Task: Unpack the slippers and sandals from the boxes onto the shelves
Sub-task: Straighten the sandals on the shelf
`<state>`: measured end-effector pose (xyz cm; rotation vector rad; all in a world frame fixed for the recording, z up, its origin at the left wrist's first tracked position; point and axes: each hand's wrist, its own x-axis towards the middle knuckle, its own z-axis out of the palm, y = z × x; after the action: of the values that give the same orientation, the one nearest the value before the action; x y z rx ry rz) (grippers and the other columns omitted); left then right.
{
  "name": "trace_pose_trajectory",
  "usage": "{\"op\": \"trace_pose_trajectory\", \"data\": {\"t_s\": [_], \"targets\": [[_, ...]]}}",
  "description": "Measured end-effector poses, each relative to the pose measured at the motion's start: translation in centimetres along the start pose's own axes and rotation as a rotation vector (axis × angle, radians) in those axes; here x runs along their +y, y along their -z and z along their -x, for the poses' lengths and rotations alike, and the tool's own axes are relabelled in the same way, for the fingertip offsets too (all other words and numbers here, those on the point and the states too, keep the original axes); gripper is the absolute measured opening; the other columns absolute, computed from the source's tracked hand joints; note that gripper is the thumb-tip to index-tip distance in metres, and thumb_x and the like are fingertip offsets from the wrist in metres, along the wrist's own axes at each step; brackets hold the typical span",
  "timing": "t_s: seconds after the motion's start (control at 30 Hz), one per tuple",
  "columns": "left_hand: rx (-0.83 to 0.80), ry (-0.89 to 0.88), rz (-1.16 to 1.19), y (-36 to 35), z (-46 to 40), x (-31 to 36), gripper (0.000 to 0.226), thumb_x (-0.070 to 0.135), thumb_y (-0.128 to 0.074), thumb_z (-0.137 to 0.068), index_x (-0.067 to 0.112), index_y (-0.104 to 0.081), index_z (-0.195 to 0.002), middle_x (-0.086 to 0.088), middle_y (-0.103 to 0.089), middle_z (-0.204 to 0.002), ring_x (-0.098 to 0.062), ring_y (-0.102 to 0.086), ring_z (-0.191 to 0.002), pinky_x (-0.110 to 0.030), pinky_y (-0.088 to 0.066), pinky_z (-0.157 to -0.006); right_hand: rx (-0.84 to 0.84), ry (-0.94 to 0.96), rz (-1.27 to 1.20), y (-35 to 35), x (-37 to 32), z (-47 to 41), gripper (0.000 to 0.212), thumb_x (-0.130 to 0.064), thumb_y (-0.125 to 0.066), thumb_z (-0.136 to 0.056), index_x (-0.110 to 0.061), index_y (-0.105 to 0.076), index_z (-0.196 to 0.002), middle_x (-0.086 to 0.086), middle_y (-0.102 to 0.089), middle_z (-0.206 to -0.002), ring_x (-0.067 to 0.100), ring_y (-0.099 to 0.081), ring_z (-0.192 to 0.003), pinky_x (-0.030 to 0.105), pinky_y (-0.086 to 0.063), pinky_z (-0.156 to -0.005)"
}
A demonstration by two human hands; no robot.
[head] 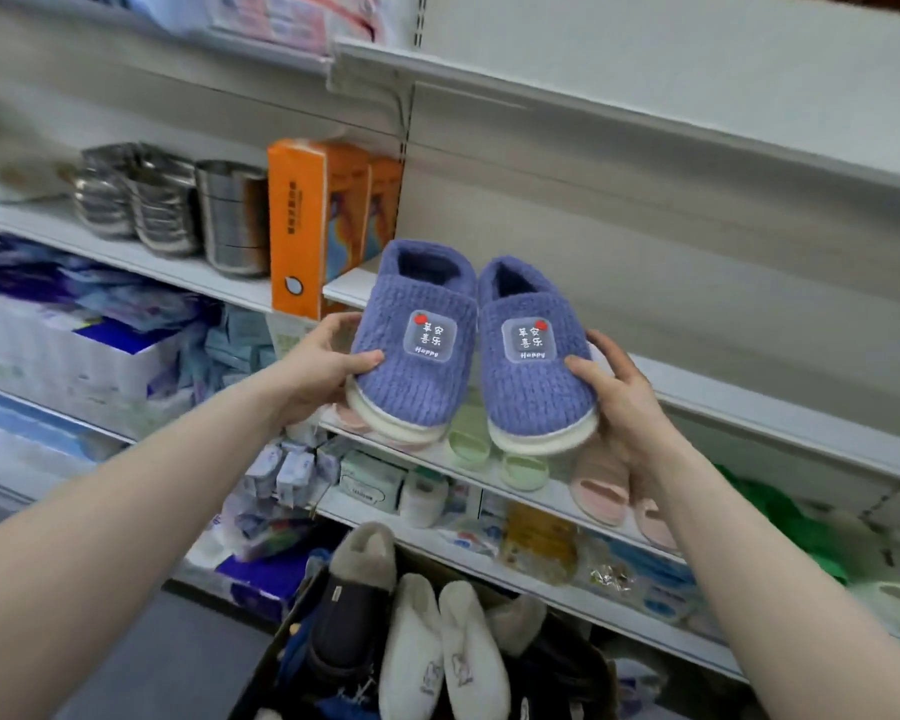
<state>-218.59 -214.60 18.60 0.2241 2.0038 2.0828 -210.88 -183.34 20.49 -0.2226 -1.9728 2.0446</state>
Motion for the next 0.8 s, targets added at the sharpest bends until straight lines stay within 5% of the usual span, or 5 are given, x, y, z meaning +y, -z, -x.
{"op": "trace_pose_trajectory", "data": {"t_s": [0.3, 0.4, 0.47, 0.63, 0.8], "targets": [[0.094, 0.102, 0.064, 1.8, -10.1, 2.2, 0.048, 0.006, -0.063, -0.091, 0.014, -0.044, -0.134, -0.014, -0.059, -0.123, -0.025, -0.062, -0.093, -0.039, -0.052, -0.067, 0.125, -0.067, -0.055, -4.7, 0.7, -10.6, 0.045, -0.012, -0.065, -0.093, -0.018, -0.047, -0.134, 0.007, -0.069, -0.108, 0.018, -0.068, -0.088, 0.031, -0.056, -0.068], [0.144, 0.076, -0.02, 2.4, -13.8, 2.9, 0.038, 0.012, -0.063, -0.091, 0.02, -0.049, -0.125, -0.014, -0.059, -0.122, -0.03, -0.061, -0.104, -0.05, -0.053, -0.088, 0.168, -0.095, 0.027, -6.6, 1.2, -13.5, 0.038, -0.023, -0.062, -0.095, -0.019, -0.048, -0.13, 0.007, -0.068, -0.112, 0.02, -0.067, -0.091, 0.039, -0.057, -0.075], [0.211, 0.004, -0.196, 2.8, -16.1, 3.2, 0.043, 0.021, -0.059, -0.094, 0.018, -0.046, -0.134, -0.013, -0.058, -0.127, -0.031, -0.058, -0.112, -0.05, -0.05, -0.095, 0.215, -0.065, 0.281, -7.3, 1.3, -15.0, 0.034, -0.033, -0.059, -0.095, -0.024, -0.05, -0.126, 0.007, -0.066, -0.117, 0.025, -0.066, -0.098, 0.048, -0.056, -0.087], [0.228, -0.328, -0.758, 1.6, -16.2, 1.4, 0.069, 0.06, -0.045, -0.089, 0.025, -0.031, -0.147, -0.013, -0.033, -0.151, -0.033, -0.03, -0.139, -0.05, -0.032, -0.11, 0.25, 0.168, 0.799, -8.4, 0.9, -14.3, 0.042, -0.04, -0.054, -0.095, -0.033, -0.047, -0.137, 0.005, -0.057, -0.135, 0.027, -0.052, -0.123, 0.037, -0.042, -0.099], [0.196, -0.533, -1.241, 0.3, -15.6, -0.7, 0.087, 0.068, -0.055, -0.076, 0.039, -0.019, -0.149, -0.01, -0.008, -0.16, -0.039, -0.001, -0.145, -0.062, -0.03, -0.106, 0.063, 0.156, 1.089, -10.9, 2.8, -11.8, 0.09, -0.065, -0.066, -0.076, -0.048, -0.018, -0.15, 0.005, -0.012, -0.16, 0.029, -0.021, -0.147, 0.041, -0.028, -0.116]]}}
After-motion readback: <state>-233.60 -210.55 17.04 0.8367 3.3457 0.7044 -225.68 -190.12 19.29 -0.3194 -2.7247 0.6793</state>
